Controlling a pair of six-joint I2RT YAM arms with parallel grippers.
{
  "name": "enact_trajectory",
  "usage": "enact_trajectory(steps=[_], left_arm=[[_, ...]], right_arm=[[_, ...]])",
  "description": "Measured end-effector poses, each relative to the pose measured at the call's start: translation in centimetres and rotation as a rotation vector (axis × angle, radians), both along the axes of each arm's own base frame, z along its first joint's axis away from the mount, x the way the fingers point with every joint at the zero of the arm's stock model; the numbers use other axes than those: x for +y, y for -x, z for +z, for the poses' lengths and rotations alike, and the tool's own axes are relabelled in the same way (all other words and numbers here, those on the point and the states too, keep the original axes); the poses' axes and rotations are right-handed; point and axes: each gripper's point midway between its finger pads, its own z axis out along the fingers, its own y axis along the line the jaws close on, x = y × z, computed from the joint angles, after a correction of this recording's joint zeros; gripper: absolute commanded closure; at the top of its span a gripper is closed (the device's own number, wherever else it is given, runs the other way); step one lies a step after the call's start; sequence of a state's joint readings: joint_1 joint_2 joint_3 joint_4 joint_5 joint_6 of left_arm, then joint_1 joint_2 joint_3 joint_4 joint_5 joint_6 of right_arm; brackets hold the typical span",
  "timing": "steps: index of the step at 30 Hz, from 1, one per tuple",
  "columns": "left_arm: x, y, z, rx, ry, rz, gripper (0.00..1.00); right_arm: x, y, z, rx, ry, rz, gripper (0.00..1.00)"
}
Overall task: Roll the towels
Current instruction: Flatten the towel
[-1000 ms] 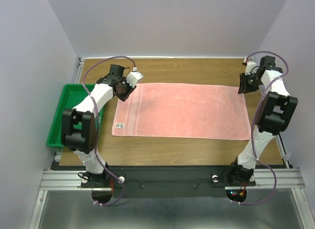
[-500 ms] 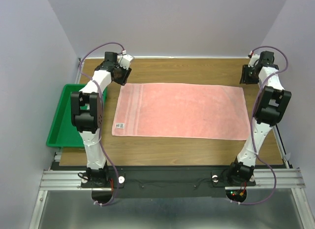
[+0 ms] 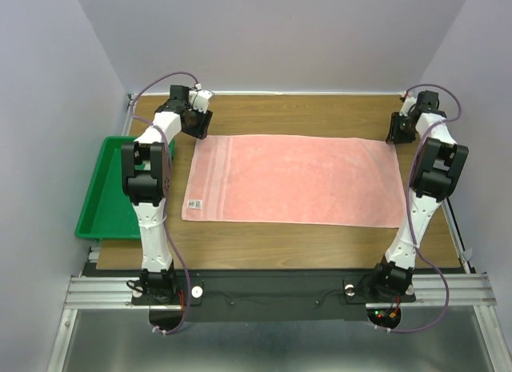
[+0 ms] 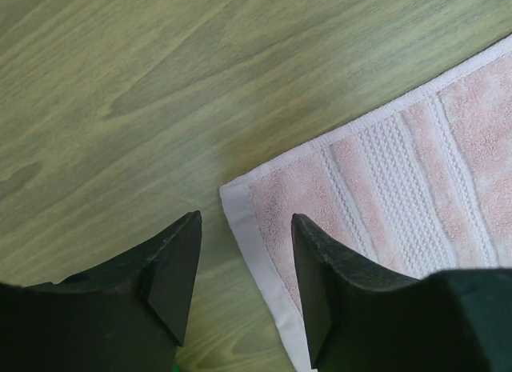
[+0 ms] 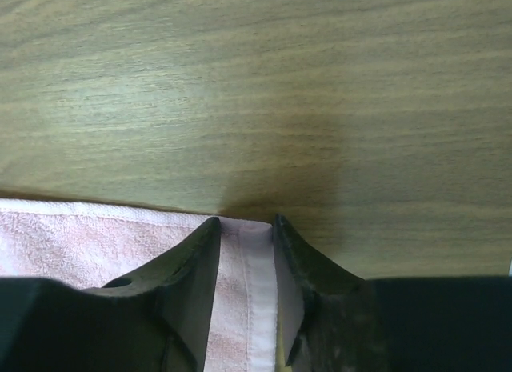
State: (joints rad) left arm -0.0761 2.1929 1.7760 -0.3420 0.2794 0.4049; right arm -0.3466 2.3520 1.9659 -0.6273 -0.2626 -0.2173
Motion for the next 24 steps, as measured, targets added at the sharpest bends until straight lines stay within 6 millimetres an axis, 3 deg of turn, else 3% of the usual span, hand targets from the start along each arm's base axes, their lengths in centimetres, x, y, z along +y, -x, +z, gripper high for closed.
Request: enact_trajectory(steps=[13, 24], left_arm=[[0.1, -0.6, -2.6, 0.053, 0.007, 0.039, 0.44], [0.7, -1.1, -3.2, 0.051, 0.011, 0.079, 0.45]], right_arm=[[0.4, -0.2, -0.1, -0.009, -0.025, 0.008, 0.99], [0.5, -0.2, -0.1, -0.011, -0.029, 0.015, 0.99]])
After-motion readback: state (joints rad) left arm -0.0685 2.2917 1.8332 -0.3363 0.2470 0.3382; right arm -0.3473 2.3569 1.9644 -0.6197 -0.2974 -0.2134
